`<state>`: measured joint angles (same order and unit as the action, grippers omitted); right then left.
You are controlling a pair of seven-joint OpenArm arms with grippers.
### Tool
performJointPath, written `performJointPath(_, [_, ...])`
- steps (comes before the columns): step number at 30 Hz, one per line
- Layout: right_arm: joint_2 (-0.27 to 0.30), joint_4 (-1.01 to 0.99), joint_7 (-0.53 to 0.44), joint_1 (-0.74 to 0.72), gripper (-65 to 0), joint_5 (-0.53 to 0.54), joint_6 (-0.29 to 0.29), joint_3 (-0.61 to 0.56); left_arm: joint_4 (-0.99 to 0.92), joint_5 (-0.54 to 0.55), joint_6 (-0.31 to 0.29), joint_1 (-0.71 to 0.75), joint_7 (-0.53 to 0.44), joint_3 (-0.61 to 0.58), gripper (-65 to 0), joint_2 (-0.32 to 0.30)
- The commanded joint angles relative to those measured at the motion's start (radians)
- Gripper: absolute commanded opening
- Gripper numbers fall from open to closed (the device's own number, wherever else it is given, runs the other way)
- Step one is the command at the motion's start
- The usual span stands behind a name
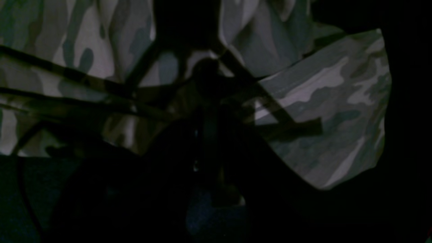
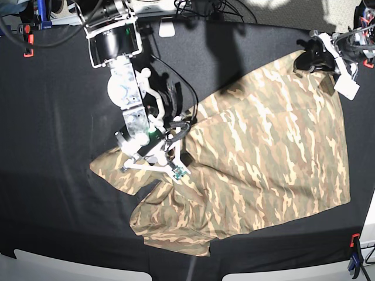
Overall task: Layout the t-shirt on the table in an organized manner, then fold the t-shirt properly
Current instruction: 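Carry the shirt edge with both grippers toward the robot and lay it flat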
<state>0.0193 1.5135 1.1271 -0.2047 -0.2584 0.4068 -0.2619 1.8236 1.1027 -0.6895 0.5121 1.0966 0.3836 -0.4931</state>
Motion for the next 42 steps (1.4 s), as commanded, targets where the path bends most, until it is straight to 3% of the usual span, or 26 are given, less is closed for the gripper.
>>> performJointPath(1, [-0.002, 0.019, -0.009, -0.024, -65.0, -0.004, -0.003, 0.001, 0.015, 0.023, -0.009, 0.000, -0.020, 0.008, -65.0, -0.014])
performJointPath(8, [0.039, 0.081, -0.009, 0.054, -65.0, -0.016, -0.003, 0.001, 0.015, 0.023, -0.009, 0.000, -0.019, 0.008, -65.0, -0.015])
performJointPath(15, [0.126, 0.355, -0.009, 0.270, -65.0, -0.030, -0.004, 0.015, 0.015, 0.024, -0.009, 0.000, -0.016, 0.008, -65.0, -0.015])
performJointPath(22, [0.126, 0.598, -0.009, 0.523, -65.0, -0.026, -0.004, 0.120, 0.015, 0.024, -0.009, 0.001, 0.134, 0.008, -65.0, -0.015])
performJointPath(31, [0.125, 0.648, -0.011, 0.795, -65.0, -0.026, -0.004, 0.179, 0.015, 0.024, -0.009, 0.001, 0.246, 0.008, -65.0, -0.015])
performJointPath(39, [0.125, 0.649, -0.012, 0.850, -65.0, -0.027, -0.004, 0.180, 0.015, 0.019, -0.009, 0.000, 0.300, 0.009, -65.0, -0.051])
performJointPath(42, [0.126, 0.653, -0.011, 0.850, -65.0, -0.037, -0.004, 0.180, 0.015, -0.058, -0.009, 0.000, 0.300, 0.009, -65.0, -0.095])
